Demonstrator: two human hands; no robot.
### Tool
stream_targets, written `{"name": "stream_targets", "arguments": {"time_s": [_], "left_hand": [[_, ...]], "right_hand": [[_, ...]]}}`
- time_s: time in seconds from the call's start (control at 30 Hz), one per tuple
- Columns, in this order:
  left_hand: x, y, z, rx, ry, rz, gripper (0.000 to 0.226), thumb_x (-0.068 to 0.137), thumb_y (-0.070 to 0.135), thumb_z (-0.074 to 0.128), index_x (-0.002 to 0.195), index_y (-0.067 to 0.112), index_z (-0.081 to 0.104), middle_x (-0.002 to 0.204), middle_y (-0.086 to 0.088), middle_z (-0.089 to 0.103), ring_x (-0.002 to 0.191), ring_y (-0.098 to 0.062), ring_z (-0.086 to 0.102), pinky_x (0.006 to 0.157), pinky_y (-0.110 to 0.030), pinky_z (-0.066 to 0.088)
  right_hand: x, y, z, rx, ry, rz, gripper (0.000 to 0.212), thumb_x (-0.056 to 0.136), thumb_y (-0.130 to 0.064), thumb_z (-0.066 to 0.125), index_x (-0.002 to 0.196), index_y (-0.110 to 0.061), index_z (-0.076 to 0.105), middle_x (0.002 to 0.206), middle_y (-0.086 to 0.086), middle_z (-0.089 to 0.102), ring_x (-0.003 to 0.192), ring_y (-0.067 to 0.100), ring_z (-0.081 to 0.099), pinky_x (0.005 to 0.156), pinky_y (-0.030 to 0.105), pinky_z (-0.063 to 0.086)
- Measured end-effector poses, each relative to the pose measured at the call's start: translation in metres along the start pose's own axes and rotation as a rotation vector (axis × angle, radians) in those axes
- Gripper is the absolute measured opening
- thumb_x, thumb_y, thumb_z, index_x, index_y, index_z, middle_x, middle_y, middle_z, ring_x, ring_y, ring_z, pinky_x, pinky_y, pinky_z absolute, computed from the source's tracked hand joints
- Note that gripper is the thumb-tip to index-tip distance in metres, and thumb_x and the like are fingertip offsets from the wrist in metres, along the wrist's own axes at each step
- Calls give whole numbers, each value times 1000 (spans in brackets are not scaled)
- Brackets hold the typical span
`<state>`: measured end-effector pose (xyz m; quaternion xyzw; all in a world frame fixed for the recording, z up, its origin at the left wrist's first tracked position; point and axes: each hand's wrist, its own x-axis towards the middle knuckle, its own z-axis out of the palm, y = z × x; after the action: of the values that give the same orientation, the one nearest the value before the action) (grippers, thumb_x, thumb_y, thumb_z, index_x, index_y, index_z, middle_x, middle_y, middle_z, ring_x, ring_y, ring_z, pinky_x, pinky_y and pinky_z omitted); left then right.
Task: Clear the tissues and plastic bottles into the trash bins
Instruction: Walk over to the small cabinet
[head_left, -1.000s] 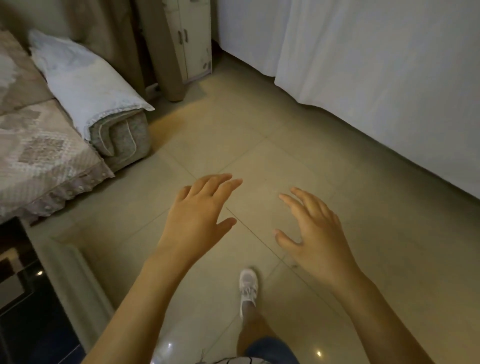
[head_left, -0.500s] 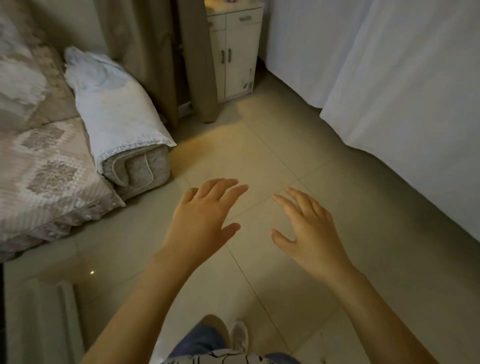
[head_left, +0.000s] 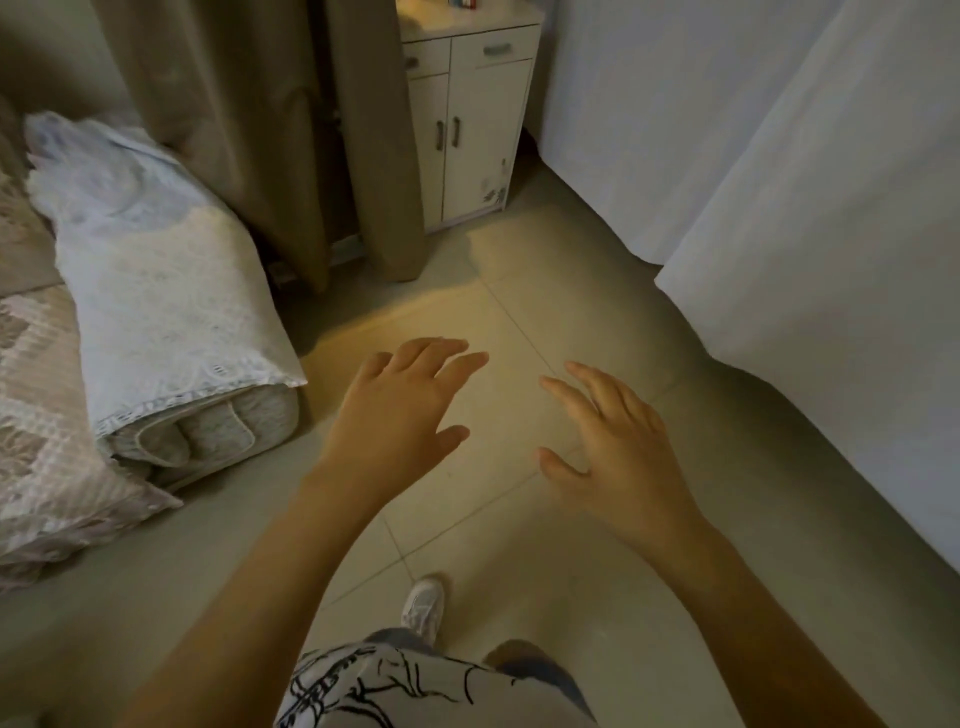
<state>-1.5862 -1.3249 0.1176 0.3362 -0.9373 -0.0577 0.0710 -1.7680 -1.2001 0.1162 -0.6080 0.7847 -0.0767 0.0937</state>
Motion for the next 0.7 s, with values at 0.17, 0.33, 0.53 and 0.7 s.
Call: {"name": "stream_targets", "arguments": {"time_s": [0.17, 0.33, 0.53, 0.7], "left_hand": [[117, -21, 6, -30, -33, 20, 75, 86, 49, 61, 148, 37, 20, 157, 8, 21, 142, -18, 24, 112, -41, 25], [237, -33, 26, 3, -52, -7, 76, 81, 48, 68, 145, 35, 30, 153, 6, 31, 137, -21, 36, 106, -44, 34], [378, -36, 54, 12, -62, -142, 79, 73, 49, 75, 140, 30, 39, 145, 3, 44, 127, -24, 49, 98, -45, 43], [489, -36, 67, -65, -83, -185, 75, 86, 53, 58, 148, 35, 19, 156, 11, 21, 141, -15, 26, 111, -38, 26]], "right_hand": [[90, 51, -12, 34, 67, 68, 65, 86, -61, 36, 143, -30, 37, 152, 0, 32, 137, 23, 32, 105, 41, 30], [197, 122, -15, 67, 81, 63, 69, 83, -62, 32, 142, -27, 40, 150, 3, 36, 134, 26, 38, 102, 43, 33], [339, 218, -38, 66, 19, -13, 74, 80, -65, 24, 146, -33, 28, 155, -3, 24, 140, 20, 26, 110, 44, 31], [441, 280, -72, 66, -6, -55, 71, 83, -63, 31, 146, -31, 30, 154, -3, 26, 139, 21, 28, 108, 47, 34]]}}
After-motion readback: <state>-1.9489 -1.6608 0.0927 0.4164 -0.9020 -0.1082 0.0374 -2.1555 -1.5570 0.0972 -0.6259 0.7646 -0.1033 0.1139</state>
